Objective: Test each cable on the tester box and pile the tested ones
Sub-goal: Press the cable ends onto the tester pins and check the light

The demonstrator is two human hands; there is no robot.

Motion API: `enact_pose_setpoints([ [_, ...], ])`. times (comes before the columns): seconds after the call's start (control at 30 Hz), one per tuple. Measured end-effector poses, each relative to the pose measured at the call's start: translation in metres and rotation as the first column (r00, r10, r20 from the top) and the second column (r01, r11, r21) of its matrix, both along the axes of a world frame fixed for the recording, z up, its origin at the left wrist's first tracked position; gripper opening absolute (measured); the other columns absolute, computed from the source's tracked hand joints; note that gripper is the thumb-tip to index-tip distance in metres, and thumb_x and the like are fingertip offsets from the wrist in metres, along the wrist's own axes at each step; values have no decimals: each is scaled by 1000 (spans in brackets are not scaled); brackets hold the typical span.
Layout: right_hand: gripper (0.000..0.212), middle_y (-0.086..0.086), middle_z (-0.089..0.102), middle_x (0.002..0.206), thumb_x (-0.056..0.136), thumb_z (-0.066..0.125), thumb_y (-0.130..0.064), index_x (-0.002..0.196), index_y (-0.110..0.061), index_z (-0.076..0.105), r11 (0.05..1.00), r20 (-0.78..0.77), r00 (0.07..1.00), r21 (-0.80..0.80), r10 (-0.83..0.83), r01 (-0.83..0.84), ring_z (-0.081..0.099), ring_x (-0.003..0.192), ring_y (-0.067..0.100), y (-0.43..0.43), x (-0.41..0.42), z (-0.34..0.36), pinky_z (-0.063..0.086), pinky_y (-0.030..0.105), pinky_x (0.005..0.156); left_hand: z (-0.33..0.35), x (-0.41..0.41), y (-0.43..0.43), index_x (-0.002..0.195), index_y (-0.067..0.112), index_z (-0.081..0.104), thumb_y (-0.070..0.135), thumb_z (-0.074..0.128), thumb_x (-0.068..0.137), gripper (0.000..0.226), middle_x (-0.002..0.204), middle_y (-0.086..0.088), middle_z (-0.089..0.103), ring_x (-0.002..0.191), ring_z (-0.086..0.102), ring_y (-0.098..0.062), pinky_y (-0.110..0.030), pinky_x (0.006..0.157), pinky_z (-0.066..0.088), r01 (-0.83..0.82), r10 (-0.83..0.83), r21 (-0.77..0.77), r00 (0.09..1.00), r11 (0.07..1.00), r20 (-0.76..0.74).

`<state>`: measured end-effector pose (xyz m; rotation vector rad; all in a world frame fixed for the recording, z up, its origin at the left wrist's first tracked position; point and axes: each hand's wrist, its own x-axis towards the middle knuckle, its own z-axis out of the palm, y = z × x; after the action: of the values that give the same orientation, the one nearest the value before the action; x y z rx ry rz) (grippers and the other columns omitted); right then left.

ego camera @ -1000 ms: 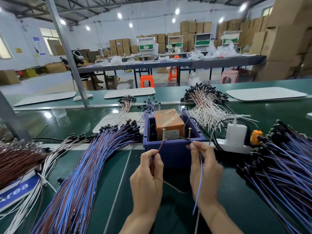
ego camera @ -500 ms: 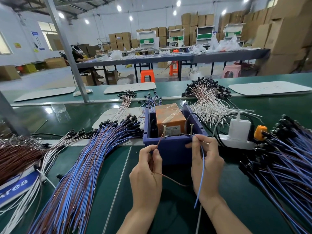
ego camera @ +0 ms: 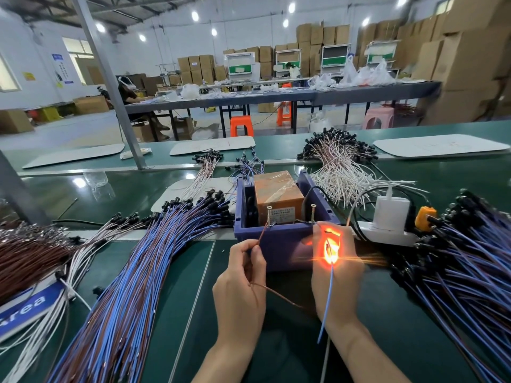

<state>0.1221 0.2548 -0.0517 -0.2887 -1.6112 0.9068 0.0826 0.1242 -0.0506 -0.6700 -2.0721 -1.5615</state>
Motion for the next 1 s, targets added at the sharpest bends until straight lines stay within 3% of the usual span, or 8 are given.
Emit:
enact_pose_setpoints([
  [0.13, 8, -19, 61, 71, 98, 50, -50, 106, -48, 48, 1000, 15, 1000, -10, -19, 19, 65, 71, -3, 1, -1, -2, 48, 10, 55, 0, 0, 0, 106, 21, 62, 41, 47, 99, 26, 74, 13, 66, 66, 64, -11, -45, 61, 55, 1, -1, -5, 1000, 1000, 3],
  [0.3, 11, -16, 70, 80, 100, 48, -48, 102, -39, 53, 996, 48, 999, -85, 24, -20, 67, 82, -3, 1, 0, -3, 42, 4, 71, -1, -1, 0, 105, 27, 61, 42, 47, 100, 21, 73, 12, 65, 64, 62, -14, -43, 59, 54, -1, 1, 15, 1000, 1000, 6],
  [0.6, 4, -23, 65, 94, 96, 55, -39, 99, -38, 57, 997, 141, 990, -68, 32, -22, 63, 84, 0, -9, 28, -1, 41, 5, 71, 3, 13, -14, 103, 37, 60, 44, 45, 97, 18, 79, 18, 64, 65, 60, -11, -32, 57, 50, -71, 70, 2, 995, 997, 73],
  [0.73, 26, -19, 55, 104, 97, 60, -13, 115, -32, 60, 994, 249, 966, 105, -62, 36, 57, 90, -8, -16, 37, -2, 42, 3, 72, 6, 23, -28, 108, 42, 58, 36, 45, 99, 18, 79, 10, 64, 72, 60, -7, -36, 70, 52, -129, 142, -77, 968, 989, 207],
  [0.8, 42, -17, 53, 108, 96, 58, -3, 129, -28, 55, 989, 302, 949, 139, -93, 53, 58, 80, -5, -19, 40, -3, 45, 7, 61, 5, 27, -36, 123, 35, 59, 24, 49, 100, 27, 89, 11, 61, 84, 58, -6, -31, 77, 47, -144, 175, -141, 955, 979, 239],
  [0.9, 54, -16, 56, 108, 93, 57, 6, 137, -24, 51, 993, 300, 951, 104, -81, 52, 58, 76, 1, -25, 45, -2, 43, 7, 54, 0, 32, -51, 154, 13, 29, 14, 48, 101, 56, 113, 2, 49, 103, 48, -14, -27, 91, 39, -99, 231, -444, 939, 890, 253],
  [0.97, 61, -21, 55, 109, 94, 54, 8, 135, -36, 48, 998, 270, 961, 53, -55, 42, 58, 83, 0, -29, 51, 1, 45, 8, 60, 0, 38, -64, 159, 13, -4, 8, 45, 98, 78, 133, -2, 31, 122, 37, -17, -21, 103, 30, -48, 245, -517, 915, 854, 321],
  [1.0, 64, -23, 55, 109, 95, 52, 9, 132, -43, 47, 999, 253, 967, 15, -36, 33, 58, 84, 0, -30, 55, 4, 45, 9, 65, 1, 40, -71, 158, 14, -10, 3, 45, 95, 85, 139, -4, 24, 129, 32, -19, -20, 107, 25, -14, 237, -519, 899, 854, 367],
])
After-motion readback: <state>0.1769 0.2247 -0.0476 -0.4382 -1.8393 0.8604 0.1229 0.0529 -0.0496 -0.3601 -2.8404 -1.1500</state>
